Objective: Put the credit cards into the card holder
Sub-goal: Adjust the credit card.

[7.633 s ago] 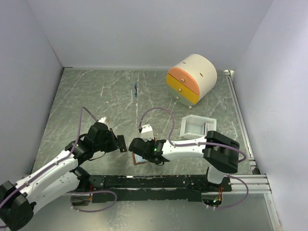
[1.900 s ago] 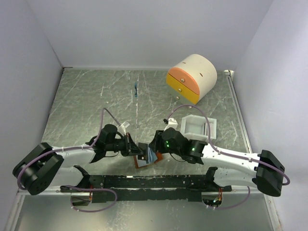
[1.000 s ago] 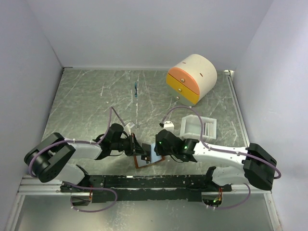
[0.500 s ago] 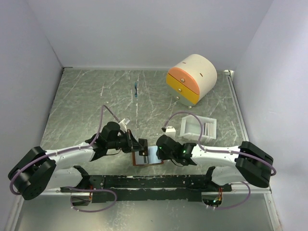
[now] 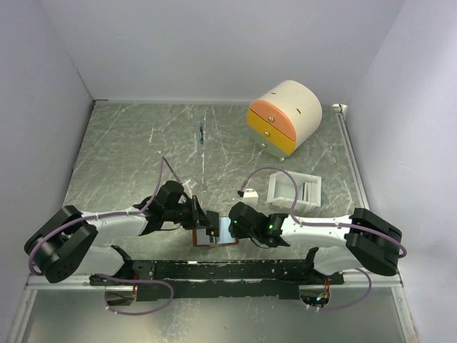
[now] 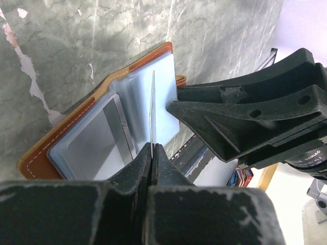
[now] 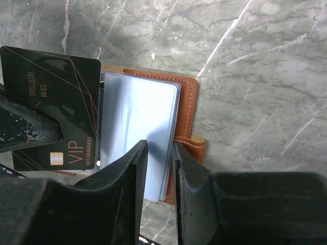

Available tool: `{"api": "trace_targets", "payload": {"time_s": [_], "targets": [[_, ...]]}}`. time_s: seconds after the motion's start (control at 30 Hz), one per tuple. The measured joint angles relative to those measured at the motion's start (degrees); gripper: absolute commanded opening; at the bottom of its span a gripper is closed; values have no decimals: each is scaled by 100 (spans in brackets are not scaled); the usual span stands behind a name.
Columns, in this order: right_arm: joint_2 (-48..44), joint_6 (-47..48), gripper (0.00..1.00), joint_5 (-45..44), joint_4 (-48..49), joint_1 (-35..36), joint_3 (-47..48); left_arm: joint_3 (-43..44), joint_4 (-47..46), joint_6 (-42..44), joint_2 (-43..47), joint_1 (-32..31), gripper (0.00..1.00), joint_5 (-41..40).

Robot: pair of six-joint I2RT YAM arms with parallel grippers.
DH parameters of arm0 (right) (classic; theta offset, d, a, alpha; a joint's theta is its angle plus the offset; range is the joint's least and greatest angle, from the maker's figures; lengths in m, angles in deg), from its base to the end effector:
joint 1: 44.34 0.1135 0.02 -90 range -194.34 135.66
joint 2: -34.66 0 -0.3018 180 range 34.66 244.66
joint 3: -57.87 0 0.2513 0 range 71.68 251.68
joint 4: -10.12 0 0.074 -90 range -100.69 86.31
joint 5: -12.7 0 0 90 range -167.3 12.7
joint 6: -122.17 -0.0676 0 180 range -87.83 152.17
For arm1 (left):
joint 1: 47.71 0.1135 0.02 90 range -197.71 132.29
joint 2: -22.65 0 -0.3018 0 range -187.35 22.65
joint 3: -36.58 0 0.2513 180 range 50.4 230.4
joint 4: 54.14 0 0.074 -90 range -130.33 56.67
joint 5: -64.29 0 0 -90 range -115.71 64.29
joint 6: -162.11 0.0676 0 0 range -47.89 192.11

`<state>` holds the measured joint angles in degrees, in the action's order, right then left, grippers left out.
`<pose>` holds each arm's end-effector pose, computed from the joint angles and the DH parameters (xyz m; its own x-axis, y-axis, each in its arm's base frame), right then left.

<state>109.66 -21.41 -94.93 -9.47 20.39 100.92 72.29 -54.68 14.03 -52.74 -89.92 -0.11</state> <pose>0.1215 0.2094 0.1636 -0.8273 0.0440 -0.5601 -0.1949 0.9125 0.3597 0.1596 -0.1842 0.1599 -0.9722 -0.1516 -0.1786 0.0548 0.5941 -0.8025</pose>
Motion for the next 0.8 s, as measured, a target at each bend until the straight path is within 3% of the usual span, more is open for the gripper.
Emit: {"api": "trace_targets", "payload": {"time_s": [0.33,0.8], "targets": [[-9,0,25,-2,-2,0,0,13,140,166,-190,0,7,-90],[-28,0,25,-37,-28,2,0,-160,-417,-153,-568,0,7,52]]}}
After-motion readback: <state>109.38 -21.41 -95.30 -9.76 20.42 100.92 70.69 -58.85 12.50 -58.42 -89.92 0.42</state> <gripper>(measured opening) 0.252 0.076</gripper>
